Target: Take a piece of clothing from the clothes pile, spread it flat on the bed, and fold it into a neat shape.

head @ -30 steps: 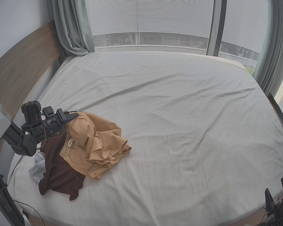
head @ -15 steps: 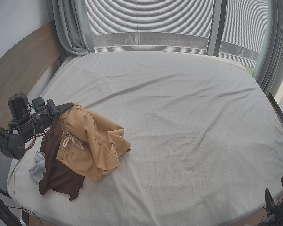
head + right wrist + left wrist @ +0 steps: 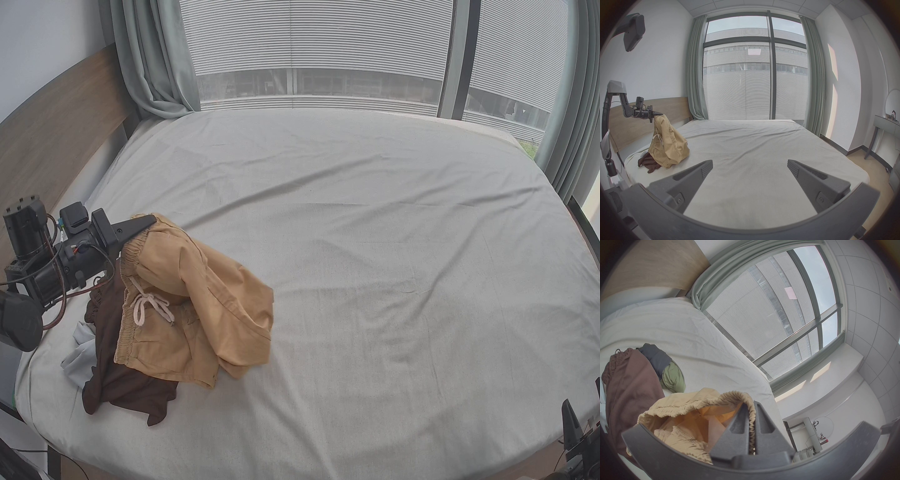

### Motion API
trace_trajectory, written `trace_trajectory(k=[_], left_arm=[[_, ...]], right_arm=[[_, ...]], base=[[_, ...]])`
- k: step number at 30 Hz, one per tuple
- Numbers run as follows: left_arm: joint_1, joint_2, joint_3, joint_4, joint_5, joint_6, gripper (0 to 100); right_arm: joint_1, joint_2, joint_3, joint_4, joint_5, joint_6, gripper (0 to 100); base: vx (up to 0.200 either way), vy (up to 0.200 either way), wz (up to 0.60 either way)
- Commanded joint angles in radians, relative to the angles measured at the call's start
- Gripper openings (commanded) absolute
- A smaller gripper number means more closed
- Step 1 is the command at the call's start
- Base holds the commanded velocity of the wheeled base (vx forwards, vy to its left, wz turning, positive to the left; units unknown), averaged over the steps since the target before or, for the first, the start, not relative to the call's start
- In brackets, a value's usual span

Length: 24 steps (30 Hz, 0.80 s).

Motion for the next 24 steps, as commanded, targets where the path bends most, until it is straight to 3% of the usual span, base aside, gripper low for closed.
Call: trace_trajectory(k=[1, 7, 11, 24], left_arm=[[-0.037, -0.014, 0.011, -0.002, 0.004, -0.003, 0], [-0.135, -0.015, 0.009, -0.003, 0.021, -0.08, 0], [-0.222, -0.009, -0.014, -0.038, 0.09, -0.169, 0], [-0.327, 0.026, -0.167, -0.078, 0.185, -0.438, 0]], right_arm=[[0.002, -0.015, 0.018, 0.0, 0.0, -0.001, 100], [0.004, -0.015, 0.018, 0.0, 0.0, -0.002, 100], [0.005, -0.012, 0.018, 0.0, 0.0, -0.002, 100], [0.002, -0.016, 0.018, 0.0, 0.0, -0.001, 100]], base=[[0.0, 0.0, 0.0], [0.0, 0.0, 0.0], [0.0, 0.0, 0.0], [0.0, 0.0, 0.0]])
